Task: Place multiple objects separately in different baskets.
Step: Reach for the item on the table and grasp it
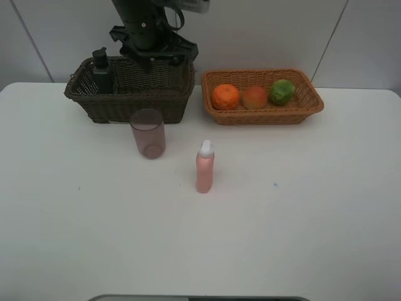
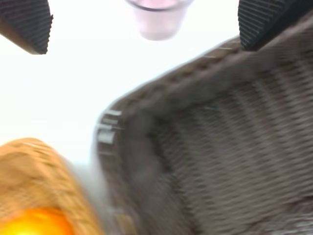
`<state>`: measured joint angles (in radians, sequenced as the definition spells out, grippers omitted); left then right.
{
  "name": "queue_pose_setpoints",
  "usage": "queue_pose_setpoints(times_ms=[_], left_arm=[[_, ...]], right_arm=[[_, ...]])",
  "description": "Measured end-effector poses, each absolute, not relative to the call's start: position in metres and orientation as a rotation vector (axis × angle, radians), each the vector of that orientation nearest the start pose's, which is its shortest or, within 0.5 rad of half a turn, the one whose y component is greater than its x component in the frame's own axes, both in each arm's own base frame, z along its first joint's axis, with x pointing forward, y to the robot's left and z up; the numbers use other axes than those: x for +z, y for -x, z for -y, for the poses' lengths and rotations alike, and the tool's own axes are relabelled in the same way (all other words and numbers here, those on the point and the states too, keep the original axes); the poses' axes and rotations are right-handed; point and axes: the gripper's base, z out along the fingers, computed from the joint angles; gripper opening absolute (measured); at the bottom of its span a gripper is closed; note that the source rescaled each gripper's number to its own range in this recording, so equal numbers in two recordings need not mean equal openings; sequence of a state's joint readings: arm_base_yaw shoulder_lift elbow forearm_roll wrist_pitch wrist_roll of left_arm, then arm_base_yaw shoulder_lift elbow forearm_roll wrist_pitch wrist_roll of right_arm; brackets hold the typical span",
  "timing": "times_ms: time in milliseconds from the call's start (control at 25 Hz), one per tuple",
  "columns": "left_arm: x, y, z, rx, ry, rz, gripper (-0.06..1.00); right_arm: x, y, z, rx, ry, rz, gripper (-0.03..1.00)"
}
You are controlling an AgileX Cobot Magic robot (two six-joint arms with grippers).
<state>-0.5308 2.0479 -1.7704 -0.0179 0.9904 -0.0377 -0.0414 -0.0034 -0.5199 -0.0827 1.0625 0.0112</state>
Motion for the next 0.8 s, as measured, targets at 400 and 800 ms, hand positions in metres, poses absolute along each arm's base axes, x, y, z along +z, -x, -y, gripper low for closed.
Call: queue_pose_setpoints(times_ms=[400, 800], left_arm=[[0.244, -0.336, 0.288, -0.215, -0.83, -2.729, 0.98], [0.223, -0.31, 0.316, -0.167, -0.81, -2.838, 0.98]], right_arm=[[0.283, 0.008, 0.006, -0.118, -0.058, -2.021, 1.0], [0.283, 0.008, 0.006, -0.118, -0.058, -2.021, 1.0]])
